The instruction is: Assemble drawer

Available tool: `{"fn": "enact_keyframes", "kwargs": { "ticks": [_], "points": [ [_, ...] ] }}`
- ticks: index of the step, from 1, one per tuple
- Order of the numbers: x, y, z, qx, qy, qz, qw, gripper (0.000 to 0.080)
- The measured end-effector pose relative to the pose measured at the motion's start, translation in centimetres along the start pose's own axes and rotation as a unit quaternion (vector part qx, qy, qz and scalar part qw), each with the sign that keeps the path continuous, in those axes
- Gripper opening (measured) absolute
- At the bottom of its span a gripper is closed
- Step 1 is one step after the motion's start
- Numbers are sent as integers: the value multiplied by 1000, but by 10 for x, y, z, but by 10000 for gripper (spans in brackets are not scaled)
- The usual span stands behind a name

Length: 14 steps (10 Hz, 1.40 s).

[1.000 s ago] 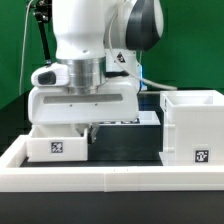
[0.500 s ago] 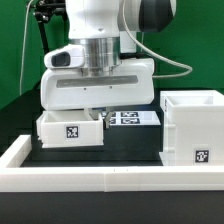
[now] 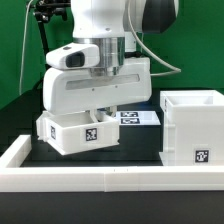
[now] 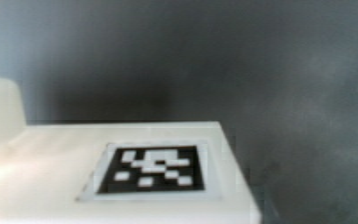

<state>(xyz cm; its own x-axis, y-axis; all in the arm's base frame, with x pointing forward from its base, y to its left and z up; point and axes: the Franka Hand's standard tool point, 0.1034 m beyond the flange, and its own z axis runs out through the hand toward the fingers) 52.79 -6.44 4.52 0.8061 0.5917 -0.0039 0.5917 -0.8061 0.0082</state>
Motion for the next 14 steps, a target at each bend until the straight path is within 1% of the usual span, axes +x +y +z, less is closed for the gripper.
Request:
{"fn": "enact_keyframes", "kwargs": {
  "ticks": [1,4,6,7,8,9,10,11,12,13,14],
  "points": [
    [-1,4,3,0,-1,-58,998,42],
    [-3,5,4,0,-2,-130,991,42],
    [-6,7,5,-3,-8,-213,977,42],
    [-8,4,8,-10,-10,-271,962,42],
    [-8,-1,10,-10,-16,-316,948,42],
    [-5,-6,11,-11,-30,-391,920,42],
    [-7,-4,11,-11,-33,-433,901,42],
    [-9,-1,11,-11,-35,-454,890,42],
    [-11,0,11,-11,-40,-485,874,42],
    [-11,0,12,-11,-40,-489,871,42],
    [-8,-3,12,-10,-39,-489,871,42]
  ]
}}
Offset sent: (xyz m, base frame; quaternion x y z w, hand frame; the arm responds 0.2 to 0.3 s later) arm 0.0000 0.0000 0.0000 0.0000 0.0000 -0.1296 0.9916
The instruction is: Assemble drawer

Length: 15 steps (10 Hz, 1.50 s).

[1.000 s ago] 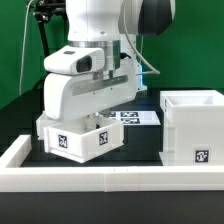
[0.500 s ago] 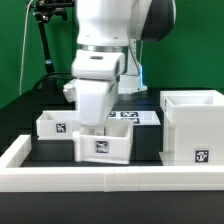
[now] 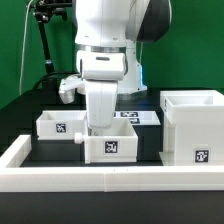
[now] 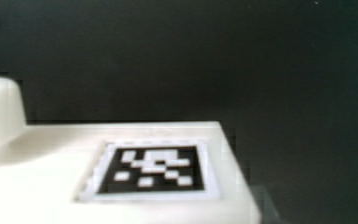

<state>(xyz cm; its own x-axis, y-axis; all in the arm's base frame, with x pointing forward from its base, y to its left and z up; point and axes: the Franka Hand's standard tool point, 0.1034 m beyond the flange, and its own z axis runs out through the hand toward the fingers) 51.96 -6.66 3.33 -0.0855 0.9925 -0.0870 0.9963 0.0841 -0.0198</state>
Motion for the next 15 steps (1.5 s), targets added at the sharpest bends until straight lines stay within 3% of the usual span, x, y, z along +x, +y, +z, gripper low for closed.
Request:
{"fn": "enact_keyframes", "kwargs": {
  "ticks": [5,11,12,13,14,15],
  "points": [
    [35,18,7,3,12,33,999,42],
    [37,14,15,10,15,40,999,42],
    [41,15,15,6,16,44,999,42],
    [45,18,15,-9,18,50,999,42],
    [48,16,16,-14,19,54,998,42],
    [50,15,17,-10,19,58,998,42]
  ]
}}
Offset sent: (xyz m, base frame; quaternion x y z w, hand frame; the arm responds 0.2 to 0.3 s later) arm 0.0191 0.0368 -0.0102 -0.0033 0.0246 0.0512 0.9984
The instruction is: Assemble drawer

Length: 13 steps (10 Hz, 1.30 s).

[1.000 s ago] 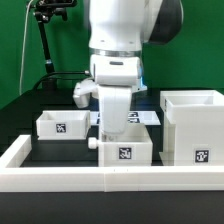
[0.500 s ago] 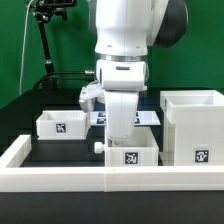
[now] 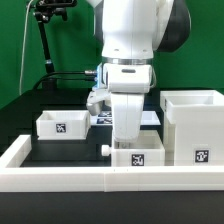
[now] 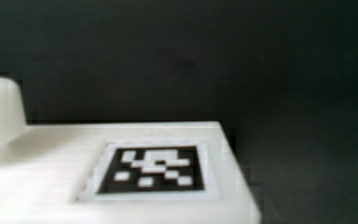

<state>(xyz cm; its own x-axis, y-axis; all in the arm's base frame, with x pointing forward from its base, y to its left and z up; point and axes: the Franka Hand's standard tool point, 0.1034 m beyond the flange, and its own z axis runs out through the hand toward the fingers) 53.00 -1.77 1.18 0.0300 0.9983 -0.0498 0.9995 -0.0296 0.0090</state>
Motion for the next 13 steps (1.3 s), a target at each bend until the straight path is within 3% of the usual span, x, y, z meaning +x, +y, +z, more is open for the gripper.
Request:
{"fn": "enact_keyframes", "kwargs": {
  "ticks": [6,10,13],
  "points": [
    [6,1,0,-3,2,15,1000,42],
    [22,1,-1,-3,3,0,1000,42],
    [21,1,-1,-2,3,1,1000,42]
  ]
}}
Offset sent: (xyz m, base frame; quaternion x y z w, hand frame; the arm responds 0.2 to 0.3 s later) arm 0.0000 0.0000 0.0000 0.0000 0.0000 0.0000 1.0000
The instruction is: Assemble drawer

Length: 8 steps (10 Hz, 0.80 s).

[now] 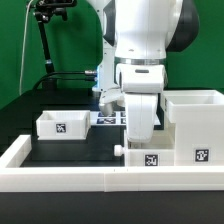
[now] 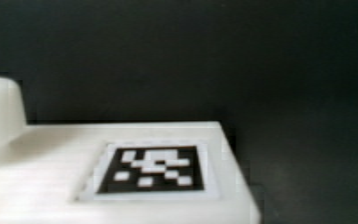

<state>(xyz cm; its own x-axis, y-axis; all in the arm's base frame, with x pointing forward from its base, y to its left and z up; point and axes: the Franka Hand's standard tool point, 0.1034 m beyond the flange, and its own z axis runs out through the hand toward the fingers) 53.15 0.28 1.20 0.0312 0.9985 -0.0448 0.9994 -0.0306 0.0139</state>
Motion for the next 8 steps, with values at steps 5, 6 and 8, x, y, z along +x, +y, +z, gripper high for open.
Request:
{"fn": "enact_keyframes", "kwargs": {
  "ticks": [5,6,8],
  "points": [
    [10,5,1,7,-2,-37,999,42],
    [10,5,1,8,-2,-37,999,42],
    [9,5,1,8,-2,-35,999,116]
  ]
}}
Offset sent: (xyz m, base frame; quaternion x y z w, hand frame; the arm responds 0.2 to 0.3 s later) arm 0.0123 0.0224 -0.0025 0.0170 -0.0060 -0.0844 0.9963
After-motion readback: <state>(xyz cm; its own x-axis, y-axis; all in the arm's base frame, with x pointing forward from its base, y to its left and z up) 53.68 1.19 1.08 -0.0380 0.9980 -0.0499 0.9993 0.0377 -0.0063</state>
